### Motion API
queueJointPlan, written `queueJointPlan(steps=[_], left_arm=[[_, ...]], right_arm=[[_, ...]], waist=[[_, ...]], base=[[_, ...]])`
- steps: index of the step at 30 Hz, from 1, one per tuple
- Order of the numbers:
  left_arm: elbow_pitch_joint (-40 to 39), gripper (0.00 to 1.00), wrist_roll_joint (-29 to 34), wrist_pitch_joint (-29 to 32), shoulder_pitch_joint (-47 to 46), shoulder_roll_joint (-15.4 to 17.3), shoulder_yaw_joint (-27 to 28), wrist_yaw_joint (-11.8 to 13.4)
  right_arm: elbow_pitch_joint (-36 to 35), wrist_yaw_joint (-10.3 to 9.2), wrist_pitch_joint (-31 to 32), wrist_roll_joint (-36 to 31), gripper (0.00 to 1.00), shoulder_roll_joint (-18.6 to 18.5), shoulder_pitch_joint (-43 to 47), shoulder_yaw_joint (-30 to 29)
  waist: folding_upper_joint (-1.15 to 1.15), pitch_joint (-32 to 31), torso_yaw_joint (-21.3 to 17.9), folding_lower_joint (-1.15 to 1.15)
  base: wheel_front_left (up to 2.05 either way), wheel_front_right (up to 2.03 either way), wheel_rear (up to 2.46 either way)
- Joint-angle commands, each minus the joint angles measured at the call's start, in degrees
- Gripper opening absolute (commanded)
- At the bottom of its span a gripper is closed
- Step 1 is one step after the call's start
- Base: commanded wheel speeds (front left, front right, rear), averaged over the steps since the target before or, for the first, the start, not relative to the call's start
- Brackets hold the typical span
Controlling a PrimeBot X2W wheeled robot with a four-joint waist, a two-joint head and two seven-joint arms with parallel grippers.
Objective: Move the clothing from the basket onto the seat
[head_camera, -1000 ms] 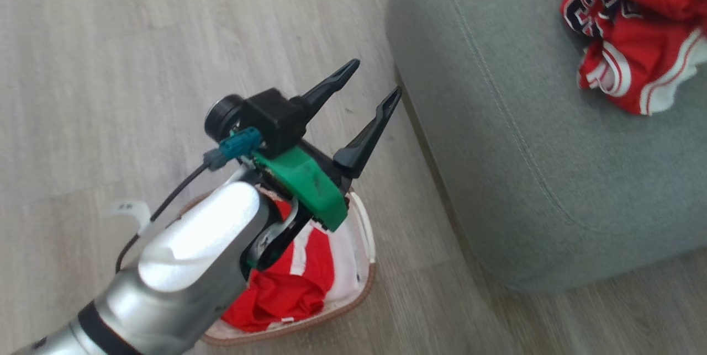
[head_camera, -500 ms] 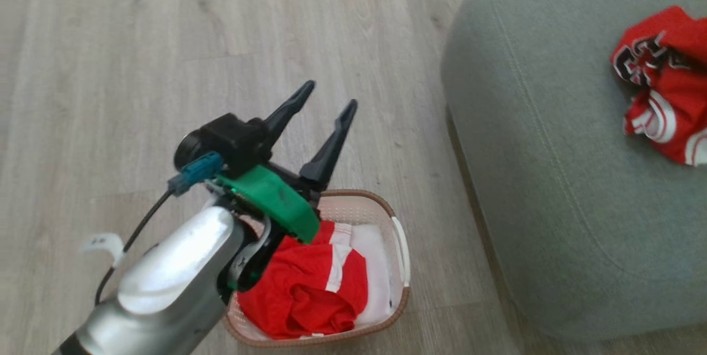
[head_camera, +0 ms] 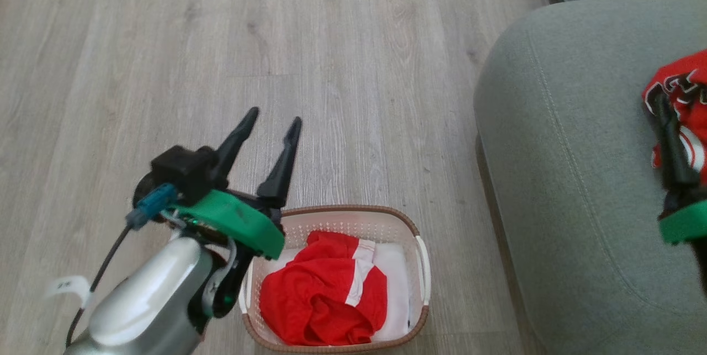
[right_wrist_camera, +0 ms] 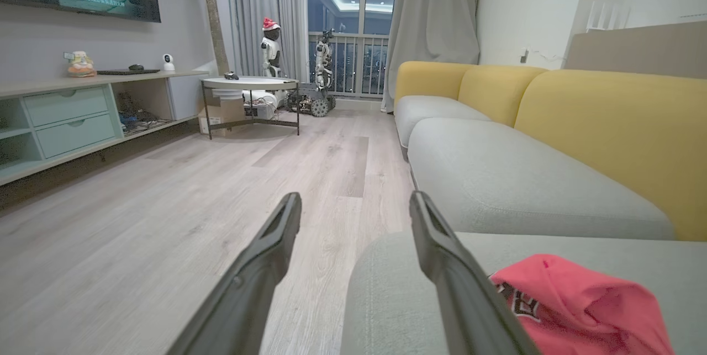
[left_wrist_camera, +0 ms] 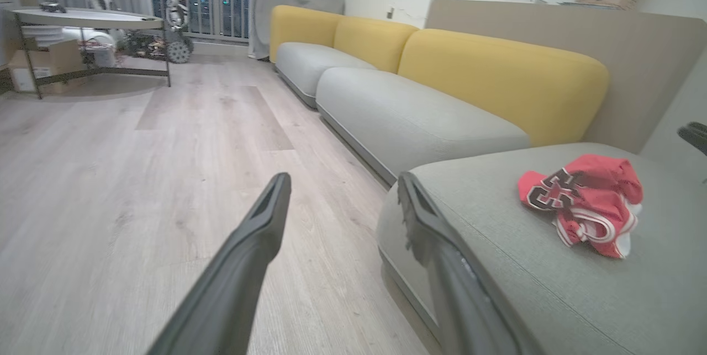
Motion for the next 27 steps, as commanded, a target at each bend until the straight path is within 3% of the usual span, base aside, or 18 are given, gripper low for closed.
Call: queueJointPlan(steps=[1, 7, 16, 27], left_arm=[[-1.8, 1.00, -0.3, -0.6, -1.8, 2.0, 3.2, 0.6], [-3.1, 1.00, 0.7, -1.3, 1.8, 2.3, 7.0, 3.2], [-4.7, 1.00, 5.6, -1.5, 9.8, 1.0, 14.1, 5.4], [-4.5, 1.00, 12.9, -1.5, 16.5, -1.5, 21.7, 3.7]], right_arm=[[-2.5, -0.02, 0.1, -0.7, 1.00, -0.8, -0.3, 0.0], [-6.7, -0.02, -1.0, -3.3, 1.00, 6.6, 4.9, -1.9], [-6.0, -0.02, -4.1, -3.4, 1.00, 11.6, 9.0, -0.3], [-4.4, -0.02, -5.9, -3.7, 1.00, 14.6, 10.4, 2.1]], waist=[[0.00, -0.1, 0.3, 0.01], [0.00, 0.0, 1.3, 0.01], [0.00, -0.8, 1.8, 0.01], [0.00, -0.6, 2.3, 0.01]], base=[[0.00, 0.00, 0.00], [0.00, 0.00, 0.00], [0.00, 0.00, 0.00], [0.00, 0.00, 0.00]])
